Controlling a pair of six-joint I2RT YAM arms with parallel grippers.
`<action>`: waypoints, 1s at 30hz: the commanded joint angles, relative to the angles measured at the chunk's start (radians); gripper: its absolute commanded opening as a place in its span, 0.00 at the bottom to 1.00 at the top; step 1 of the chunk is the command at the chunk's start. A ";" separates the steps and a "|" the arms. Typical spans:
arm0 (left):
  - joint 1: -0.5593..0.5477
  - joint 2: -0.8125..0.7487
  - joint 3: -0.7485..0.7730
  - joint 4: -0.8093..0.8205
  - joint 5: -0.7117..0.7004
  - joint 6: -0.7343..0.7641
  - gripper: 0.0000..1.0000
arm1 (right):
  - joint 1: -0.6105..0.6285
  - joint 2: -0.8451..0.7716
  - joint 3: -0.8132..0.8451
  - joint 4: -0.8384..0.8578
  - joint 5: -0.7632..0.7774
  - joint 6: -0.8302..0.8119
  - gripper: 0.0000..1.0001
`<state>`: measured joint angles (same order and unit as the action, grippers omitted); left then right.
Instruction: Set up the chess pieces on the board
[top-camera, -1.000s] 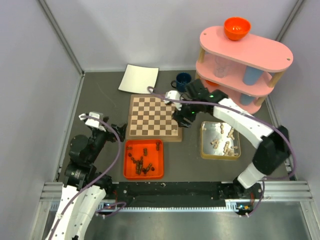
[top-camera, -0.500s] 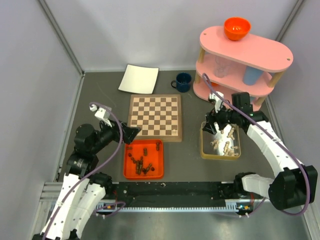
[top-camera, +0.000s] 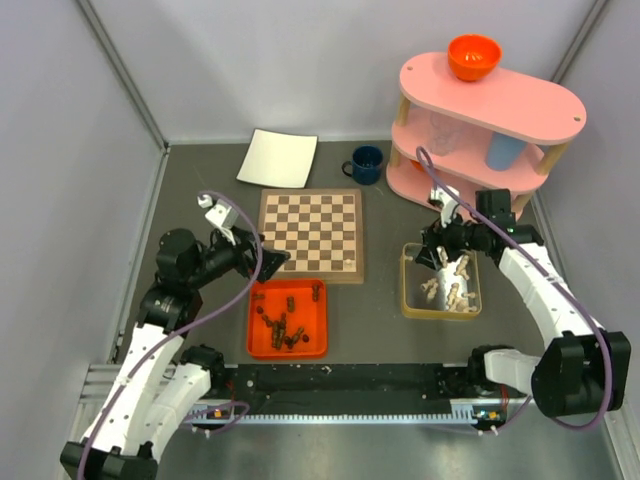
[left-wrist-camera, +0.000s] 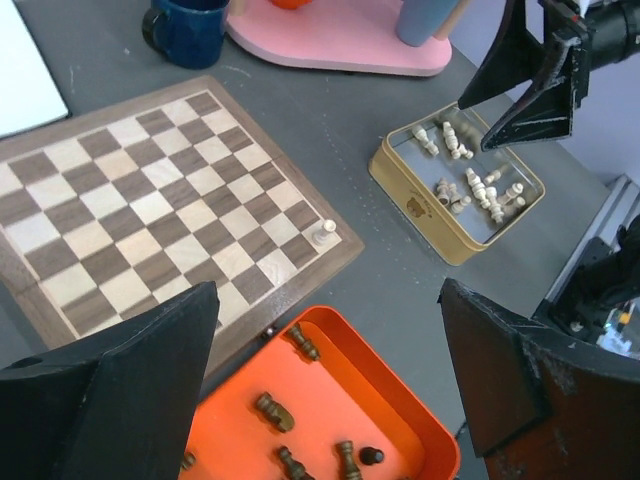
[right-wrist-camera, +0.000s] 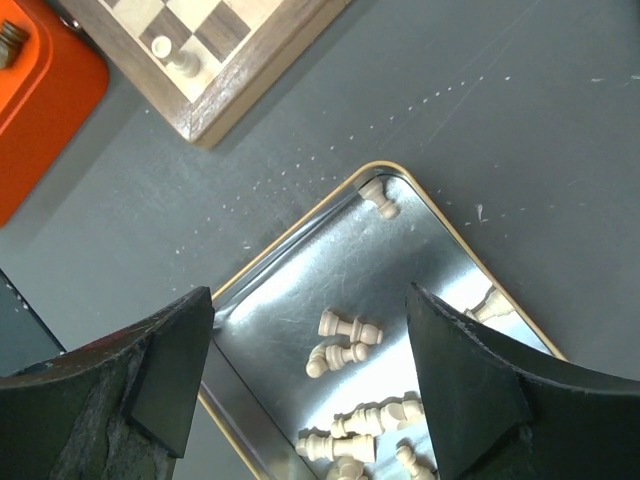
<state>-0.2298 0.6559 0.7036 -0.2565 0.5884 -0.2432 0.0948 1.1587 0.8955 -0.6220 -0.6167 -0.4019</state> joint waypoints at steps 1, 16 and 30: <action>0.000 0.040 -0.059 0.238 0.126 0.119 0.97 | -0.012 0.035 0.016 -0.030 0.012 -0.096 0.76; -0.088 0.163 -0.122 0.321 0.004 0.303 0.99 | -0.023 0.055 0.013 -0.243 0.300 -0.278 0.68; -0.117 0.059 -0.133 0.266 -0.096 0.337 0.99 | -0.033 0.016 -0.079 -0.326 0.449 -0.226 0.55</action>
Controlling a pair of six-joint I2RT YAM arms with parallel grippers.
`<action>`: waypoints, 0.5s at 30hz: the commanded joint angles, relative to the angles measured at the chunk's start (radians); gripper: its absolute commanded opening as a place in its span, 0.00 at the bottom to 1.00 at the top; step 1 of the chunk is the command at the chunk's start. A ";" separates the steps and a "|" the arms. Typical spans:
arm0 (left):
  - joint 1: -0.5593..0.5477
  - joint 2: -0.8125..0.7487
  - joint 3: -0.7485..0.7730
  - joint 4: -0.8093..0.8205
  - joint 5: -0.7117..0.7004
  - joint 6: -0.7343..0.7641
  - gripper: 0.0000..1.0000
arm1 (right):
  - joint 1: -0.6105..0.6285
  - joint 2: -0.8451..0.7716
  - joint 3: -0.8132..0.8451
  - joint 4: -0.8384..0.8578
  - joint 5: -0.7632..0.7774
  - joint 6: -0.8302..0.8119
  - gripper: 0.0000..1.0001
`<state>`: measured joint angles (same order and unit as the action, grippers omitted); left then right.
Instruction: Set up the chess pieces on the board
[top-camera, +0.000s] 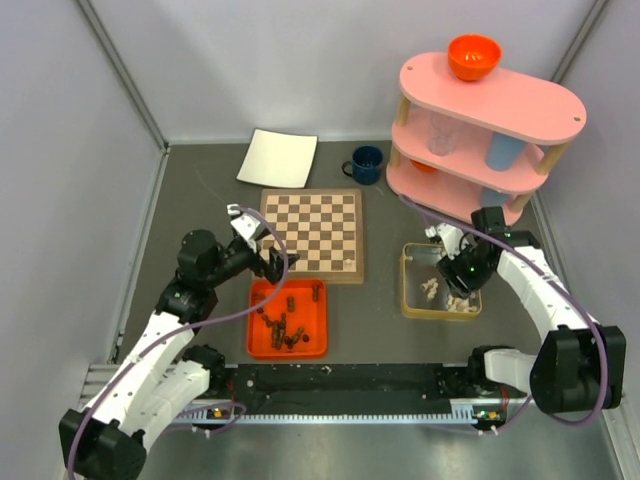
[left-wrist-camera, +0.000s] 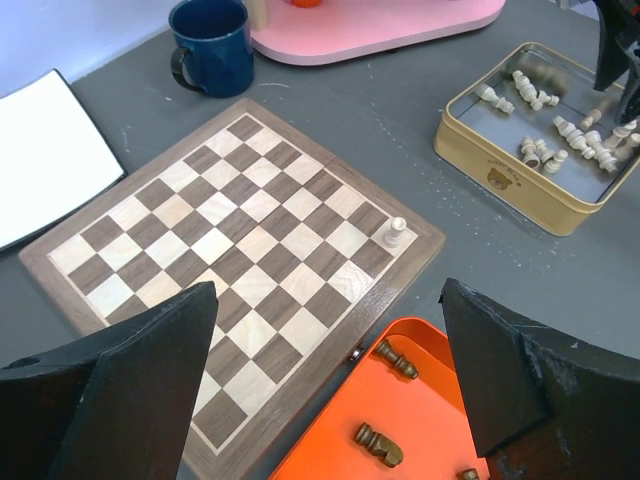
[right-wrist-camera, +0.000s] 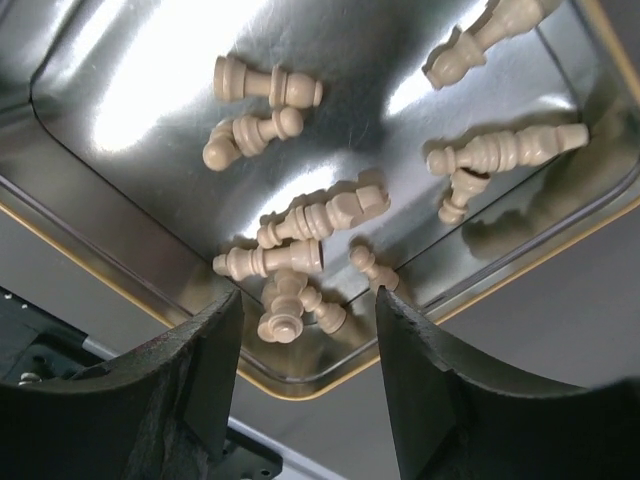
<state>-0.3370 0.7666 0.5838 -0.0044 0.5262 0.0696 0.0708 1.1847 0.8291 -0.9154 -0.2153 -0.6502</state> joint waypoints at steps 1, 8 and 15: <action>-0.016 -0.061 -0.018 0.012 -0.038 0.029 0.99 | -0.008 -0.011 -0.018 -0.033 0.050 0.027 0.54; -0.031 -0.079 -0.022 0.009 -0.052 0.041 0.99 | -0.009 0.003 -0.048 -0.034 0.053 0.032 0.49; -0.040 -0.087 -0.024 0.009 -0.061 0.050 0.99 | -0.009 0.041 -0.056 -0.022 0.054 0.030 0.43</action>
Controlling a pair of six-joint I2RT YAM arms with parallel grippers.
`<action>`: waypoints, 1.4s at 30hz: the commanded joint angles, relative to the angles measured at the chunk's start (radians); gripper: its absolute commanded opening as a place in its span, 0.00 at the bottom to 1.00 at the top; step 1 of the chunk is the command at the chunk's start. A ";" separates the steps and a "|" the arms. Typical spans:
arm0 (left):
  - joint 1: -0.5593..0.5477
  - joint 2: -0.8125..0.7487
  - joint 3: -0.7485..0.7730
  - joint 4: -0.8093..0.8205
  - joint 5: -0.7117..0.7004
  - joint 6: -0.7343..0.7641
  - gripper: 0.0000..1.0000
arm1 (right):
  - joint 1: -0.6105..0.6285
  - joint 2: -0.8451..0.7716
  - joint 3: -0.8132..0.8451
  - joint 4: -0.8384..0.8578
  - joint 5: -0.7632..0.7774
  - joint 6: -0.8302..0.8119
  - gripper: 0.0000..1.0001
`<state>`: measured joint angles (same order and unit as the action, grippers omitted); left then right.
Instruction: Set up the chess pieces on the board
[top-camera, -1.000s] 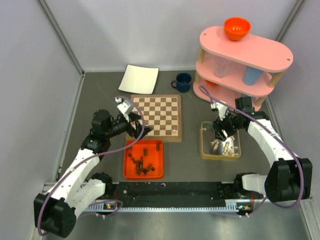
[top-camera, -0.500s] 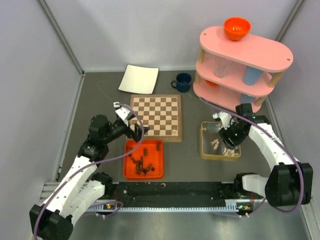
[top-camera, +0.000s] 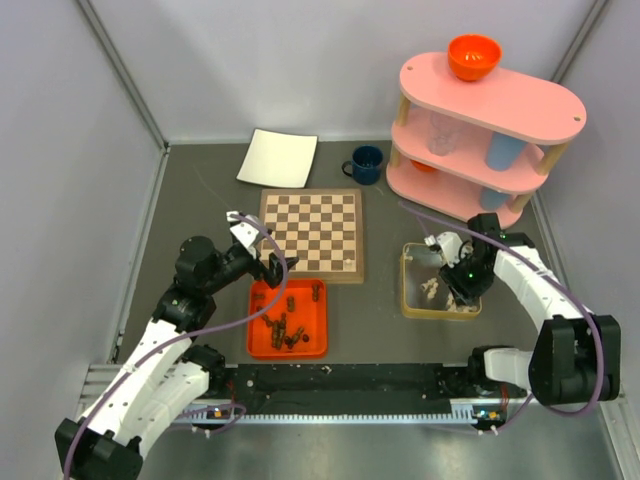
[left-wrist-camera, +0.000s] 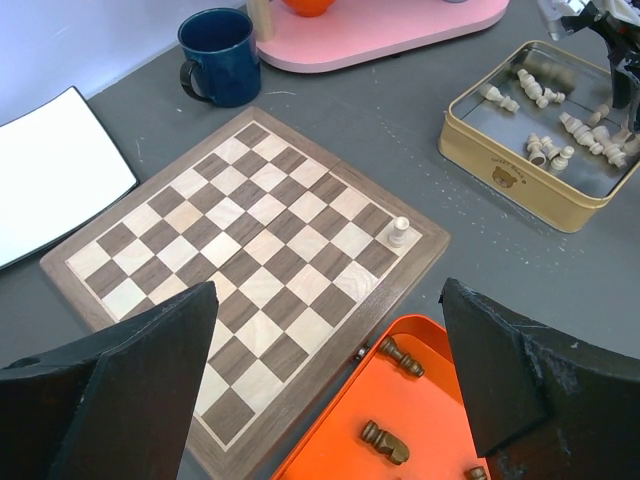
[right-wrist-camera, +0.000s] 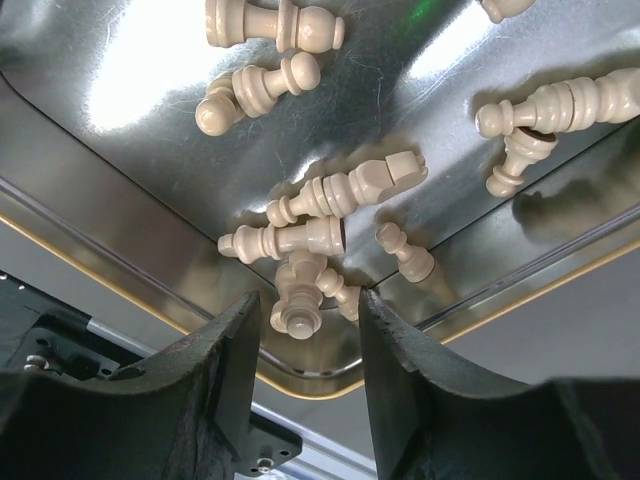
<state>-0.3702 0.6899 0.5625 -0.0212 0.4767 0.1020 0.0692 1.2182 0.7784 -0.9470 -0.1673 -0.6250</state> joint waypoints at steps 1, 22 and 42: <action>-0.007 -0.009 -0.003 0.024 -0.012 0.018 0.99 | -0.008 0.010 -0.005 0.008 0.006 0.005 0.42; -0.010 -0.015 -0.001 -0.002 -0.023 0.024 0.99 | -0.008 -0.091 0.100 -0.053 0.005 -0.012 0.07; -0.010 -0.141 0.030 -0.135 -0.174 0.077 0.99 | 0.394 0.216 0.620 -0.018 -0.356 0.025 0.07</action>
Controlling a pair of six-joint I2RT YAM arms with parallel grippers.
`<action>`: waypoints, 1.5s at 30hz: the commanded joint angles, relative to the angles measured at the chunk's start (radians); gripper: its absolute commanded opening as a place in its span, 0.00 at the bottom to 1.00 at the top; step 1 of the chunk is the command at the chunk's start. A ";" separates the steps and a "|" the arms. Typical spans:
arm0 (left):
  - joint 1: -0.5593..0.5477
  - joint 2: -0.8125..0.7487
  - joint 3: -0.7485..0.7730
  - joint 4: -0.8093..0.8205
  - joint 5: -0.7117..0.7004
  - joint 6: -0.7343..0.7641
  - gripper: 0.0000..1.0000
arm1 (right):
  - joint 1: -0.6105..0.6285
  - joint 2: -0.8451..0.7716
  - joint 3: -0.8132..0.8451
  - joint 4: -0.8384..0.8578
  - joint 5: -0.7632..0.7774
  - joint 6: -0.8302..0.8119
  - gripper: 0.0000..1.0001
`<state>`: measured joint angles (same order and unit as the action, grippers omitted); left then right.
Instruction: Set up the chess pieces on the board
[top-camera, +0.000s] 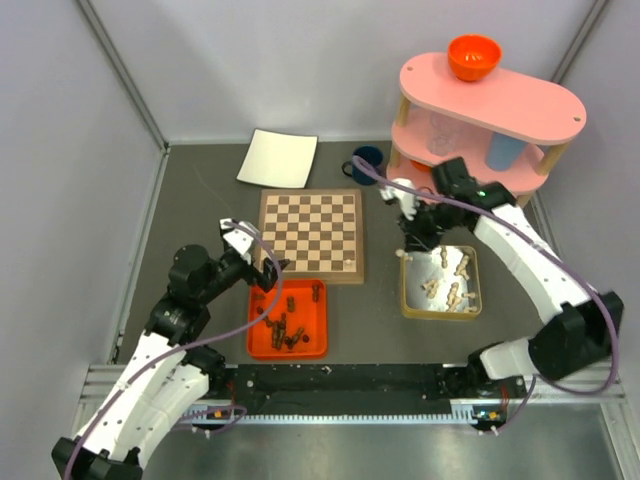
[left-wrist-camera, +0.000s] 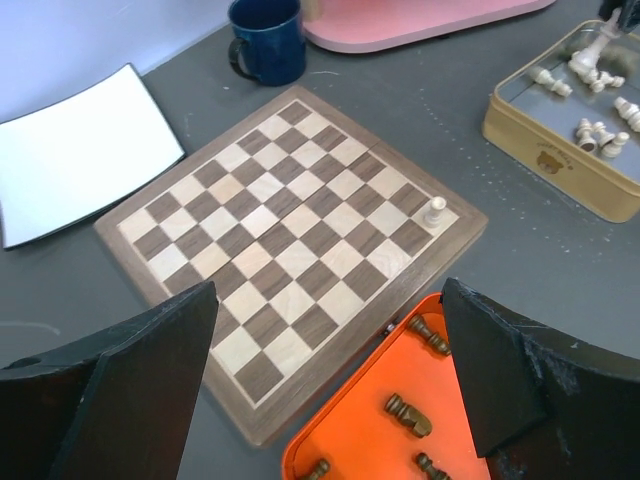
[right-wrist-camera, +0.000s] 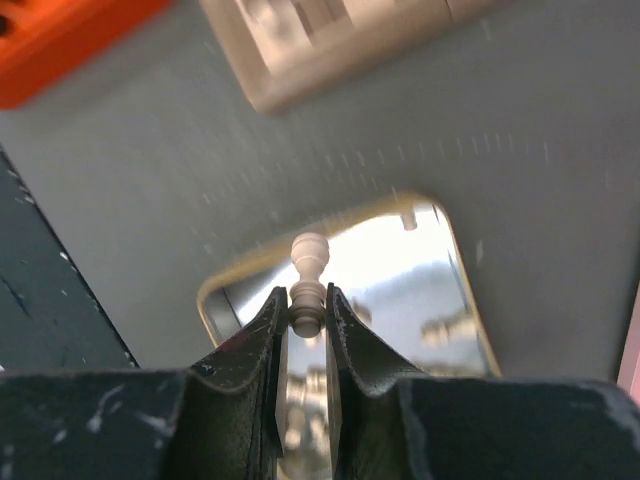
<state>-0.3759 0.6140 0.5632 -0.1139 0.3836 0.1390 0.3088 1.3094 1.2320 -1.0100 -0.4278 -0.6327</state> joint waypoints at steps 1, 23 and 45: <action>-0.004 -0.078 0.023 -0.056 -0.095 0.050 0.99 | 0.186 0.161 0.206 0.047 -0.101 0.040 0.07; -0.004 -0.480 -0.137 0.002 -0.539 0.077 0.99 | 0.628 0.907 0.963 0.010 0.179 0.102 0.09; -0.004 -0.476 -0.143 0.011 -0.500 0.085 0.99 | 0.665 0.965 0.917 -0.030 0.258 0.053 0.11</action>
<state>-0.3759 0.1417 0.4221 -0.1581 -0.1230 0.2127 0.9539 2.2642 2.1410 -1.0225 -0.1818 -0.5636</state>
